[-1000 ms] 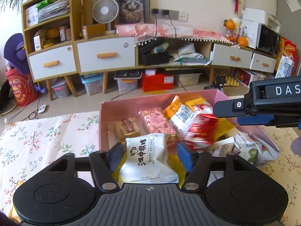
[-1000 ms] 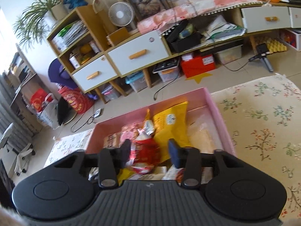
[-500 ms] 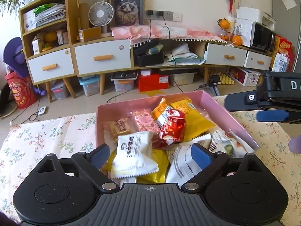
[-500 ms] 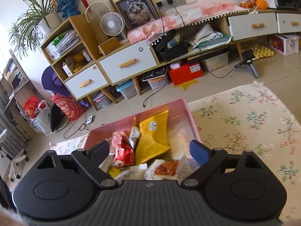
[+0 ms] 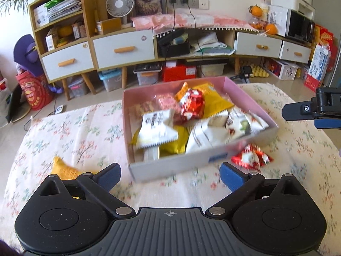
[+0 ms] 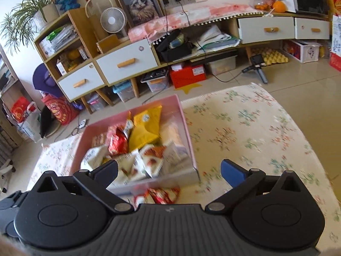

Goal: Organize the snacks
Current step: 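Move the left tool to the yellow waffle sandwich pack while the right tool moves to another red-white candy pack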

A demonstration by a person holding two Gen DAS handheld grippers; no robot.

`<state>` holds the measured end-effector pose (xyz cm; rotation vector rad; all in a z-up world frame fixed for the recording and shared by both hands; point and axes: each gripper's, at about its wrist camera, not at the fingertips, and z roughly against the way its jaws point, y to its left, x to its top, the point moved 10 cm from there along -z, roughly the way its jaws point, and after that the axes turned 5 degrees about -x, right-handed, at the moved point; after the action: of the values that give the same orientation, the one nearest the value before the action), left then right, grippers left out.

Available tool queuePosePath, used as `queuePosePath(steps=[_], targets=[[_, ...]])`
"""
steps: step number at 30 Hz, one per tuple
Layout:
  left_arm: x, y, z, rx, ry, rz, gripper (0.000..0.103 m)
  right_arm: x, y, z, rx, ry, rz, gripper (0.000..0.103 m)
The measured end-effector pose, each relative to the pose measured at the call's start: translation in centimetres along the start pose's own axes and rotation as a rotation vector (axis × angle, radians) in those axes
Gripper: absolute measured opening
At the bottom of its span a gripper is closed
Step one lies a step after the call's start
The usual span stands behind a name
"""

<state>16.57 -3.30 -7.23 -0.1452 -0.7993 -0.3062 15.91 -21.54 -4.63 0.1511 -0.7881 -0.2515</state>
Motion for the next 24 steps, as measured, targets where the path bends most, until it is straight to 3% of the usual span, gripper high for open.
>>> queuePosePath(steps=[7,24], targets=[[-3.1,0.0,1.7,0.033,0.077,0.013,0.101,-2.3,-0.9,1.2,-0.050,0.017,0.023,0.103],[-7.7,4.9,2.1,0.125,0.108,0.070,0.101,-7.2,-1.4,1.3,-0.109,0.067,0.175,0.103]])
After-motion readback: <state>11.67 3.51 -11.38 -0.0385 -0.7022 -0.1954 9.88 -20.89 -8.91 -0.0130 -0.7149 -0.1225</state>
